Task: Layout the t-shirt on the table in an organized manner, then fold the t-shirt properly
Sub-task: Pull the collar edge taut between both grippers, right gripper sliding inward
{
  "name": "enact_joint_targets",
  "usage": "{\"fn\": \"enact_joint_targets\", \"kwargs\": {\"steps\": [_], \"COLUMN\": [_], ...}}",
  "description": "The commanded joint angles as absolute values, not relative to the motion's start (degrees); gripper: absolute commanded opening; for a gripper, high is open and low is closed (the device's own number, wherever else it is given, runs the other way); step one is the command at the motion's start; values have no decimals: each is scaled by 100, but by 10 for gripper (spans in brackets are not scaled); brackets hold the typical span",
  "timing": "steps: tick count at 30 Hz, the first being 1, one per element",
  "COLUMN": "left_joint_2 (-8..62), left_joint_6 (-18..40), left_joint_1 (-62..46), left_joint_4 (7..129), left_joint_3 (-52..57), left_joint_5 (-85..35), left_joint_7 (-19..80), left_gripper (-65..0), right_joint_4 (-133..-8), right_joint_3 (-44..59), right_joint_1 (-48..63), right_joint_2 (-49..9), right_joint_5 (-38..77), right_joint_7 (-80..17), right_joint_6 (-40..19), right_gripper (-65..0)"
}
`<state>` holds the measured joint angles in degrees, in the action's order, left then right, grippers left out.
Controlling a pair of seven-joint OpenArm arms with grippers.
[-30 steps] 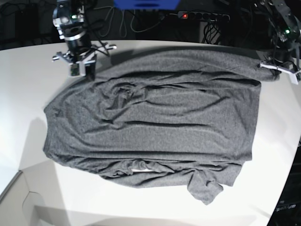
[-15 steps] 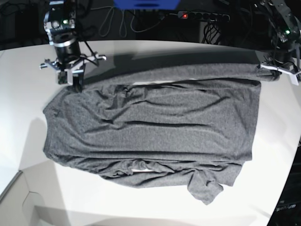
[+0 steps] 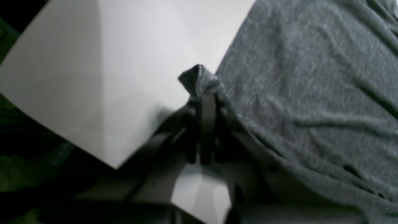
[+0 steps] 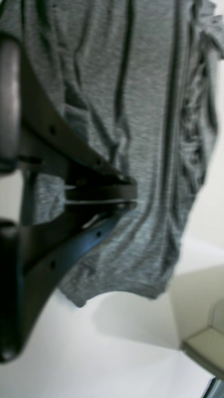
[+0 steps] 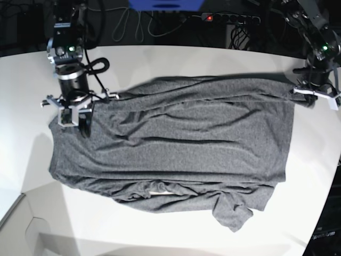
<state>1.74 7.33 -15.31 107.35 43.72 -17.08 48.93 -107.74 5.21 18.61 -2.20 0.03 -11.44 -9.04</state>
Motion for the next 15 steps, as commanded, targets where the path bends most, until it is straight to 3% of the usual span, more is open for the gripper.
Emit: {"fn": "enact_joint_targets", "kwargs": {"steps": [1, 10, 15], "left_joint_2": [233, 224, 224], "left_joint_6": [734, 734, 734], "left_joint_1": [-1429, -1429, -1429], "left_joint_4": [10826, 10818, 10818], "left_joint_3": [4391, 4391, 4391], "left_joint_5": [-1719, -1719, -1719], "left_joint_7": [4760, 4769, 4769], "left_gripper": [-650, -650, -650], "right_joint_4": [-10862, -10580, -10009], "right_joint_3": [523, 233, -13], "right_joint_1": [1798, 2044, 2193], "right_joint_2": [-242, -251, -242], "right_joint_5": [31, 31, 4], "right_joint_7": [-980, -980, -980], "right_joint_6": [-892, -892, -892], "right_gripper": [-650, -648, -465]}}
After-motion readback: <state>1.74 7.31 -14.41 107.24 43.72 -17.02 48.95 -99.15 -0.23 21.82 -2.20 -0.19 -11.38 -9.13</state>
